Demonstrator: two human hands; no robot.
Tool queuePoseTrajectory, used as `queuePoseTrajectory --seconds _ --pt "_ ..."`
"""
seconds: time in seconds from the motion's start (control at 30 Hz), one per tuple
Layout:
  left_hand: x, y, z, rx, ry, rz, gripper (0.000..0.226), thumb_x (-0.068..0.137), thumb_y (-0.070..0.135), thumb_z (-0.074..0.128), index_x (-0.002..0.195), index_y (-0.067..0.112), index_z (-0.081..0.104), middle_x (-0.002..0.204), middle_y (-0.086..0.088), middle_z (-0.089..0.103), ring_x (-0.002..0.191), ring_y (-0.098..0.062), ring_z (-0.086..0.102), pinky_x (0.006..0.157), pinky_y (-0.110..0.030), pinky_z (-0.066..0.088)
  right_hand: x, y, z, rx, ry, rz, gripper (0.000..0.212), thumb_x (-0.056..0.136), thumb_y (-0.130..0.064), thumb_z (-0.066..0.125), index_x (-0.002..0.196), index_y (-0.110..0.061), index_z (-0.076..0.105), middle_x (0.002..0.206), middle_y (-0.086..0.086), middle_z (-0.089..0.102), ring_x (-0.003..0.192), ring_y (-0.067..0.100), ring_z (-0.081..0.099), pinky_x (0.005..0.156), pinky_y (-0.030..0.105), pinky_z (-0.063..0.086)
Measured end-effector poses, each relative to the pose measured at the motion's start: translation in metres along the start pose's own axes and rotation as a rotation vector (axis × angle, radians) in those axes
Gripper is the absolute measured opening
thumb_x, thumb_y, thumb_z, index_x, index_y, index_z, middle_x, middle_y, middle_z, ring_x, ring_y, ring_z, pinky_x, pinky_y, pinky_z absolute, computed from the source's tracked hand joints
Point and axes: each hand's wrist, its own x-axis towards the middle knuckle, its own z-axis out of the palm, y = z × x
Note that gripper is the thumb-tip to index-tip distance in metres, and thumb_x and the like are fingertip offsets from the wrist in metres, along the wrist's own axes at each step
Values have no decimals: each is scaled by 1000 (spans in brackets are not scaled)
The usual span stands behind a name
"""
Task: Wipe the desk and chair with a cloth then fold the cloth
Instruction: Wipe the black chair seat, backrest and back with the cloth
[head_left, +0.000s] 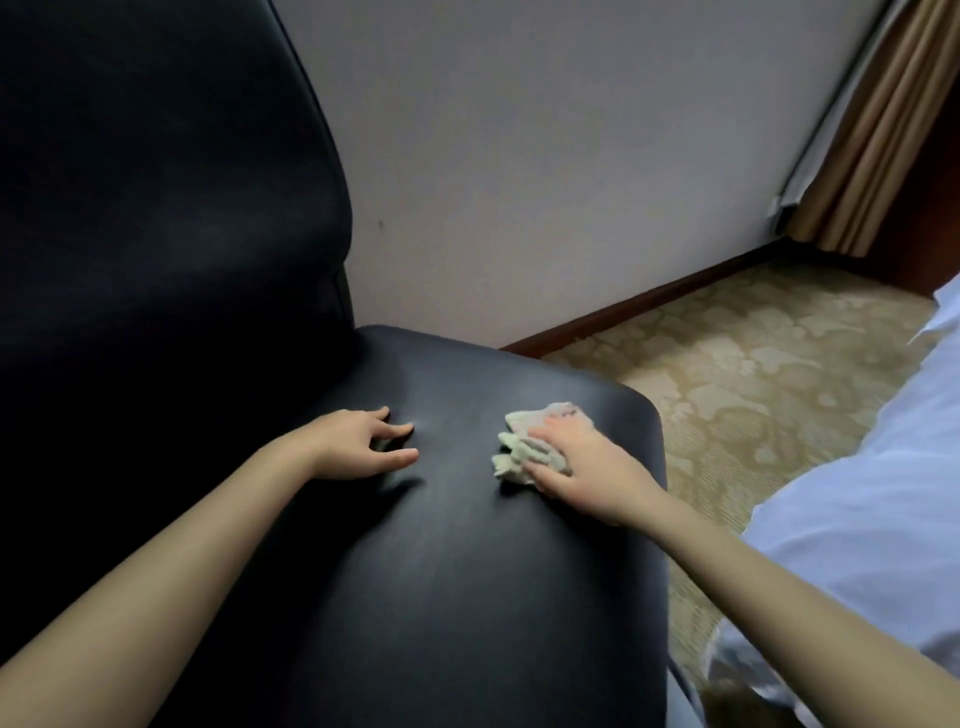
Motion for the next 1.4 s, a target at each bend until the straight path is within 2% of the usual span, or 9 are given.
queuePoseTrajectory --seconds 0.2,0.4,0.57,0.7,0.87,1.0,1.1,1.23,1.4 --pt "9 3 -1 16 53 -25 62 88 66 40 144 41 32 157 7 18 142 -18 25 112 -29 22 66 60 -28 58 82 476 55 87 -56 47 132 -26 48 129 7 55 120 29 49 96 37 42" --pt "13 3 8 46 72 -12 67 88 66 40 147 39 24 158 5 14 145 -19 16 116 -33 17 63 66 -28 96 85 581 39 88 -52 49 111 -21 52 122 9 59 112 29 53 80 32 38" --pt "10 3 17 8 98 -7 71 86 68 42 148 42 19 159 6 9 146 -19 9 117 -36 14 52 74 -40 301 43 641 69 89 -51 51 146 -16 34 153 -4 31 139 20 31 110 32 26" --pt "13 1 22 -55 116 3 63 89 65 37 146 43 22 159 8 9 147 -18 6 117 -48 14 33 68 -39 237 32 686 72 86 -56 45 148 -22 31 152 -2 34 135 24 38 109 36 30" --pt "20 10 26 -73 151 5 51 98 53 26 148 39 22 158 10 12 146 -15 6 113 -57 7 -16 37 -40 -9 8 698 56 94 -51 33 141 -22 39 136 9 51 123 31 47 99 38 38" --pt "37 29 22 -13 171 -31 55 99 54 21 150 32 21 157 12 15 146 -14 10 115 -50 11 -67 -2 -40 -25 -12 773 49 95 -54 29 116 -15 50 83 -1 56 87 25 52 77 33 40" --pt "50 49 20 49 205 -20 58 98 56 21 148 27 26 155 11 23 143 -15 19 113 -44 25 -108 -26 -27 -79 -10 792 48 95 -58 25 105 -17 47 94 3 63 92 25 59 73 32 41" --pt "57 67 26 53 242 22 55 98 53 24 145 25 32 151 13 31 140 -16 25 104 -40 35 -123 -30 -14 320 130 810 32 98 -46 34 103 -20 52 93 0 61 95 24 58 75 31 37" --pt "43 74 53 8 285 115 51 101 45 23 150 28 22 157 13 17 145 -14 12 116 -44 9 -68 1 7 731 379 919 48 98 -48 29 110 -14 60 94 2 65 90 19 56 76 29 37"
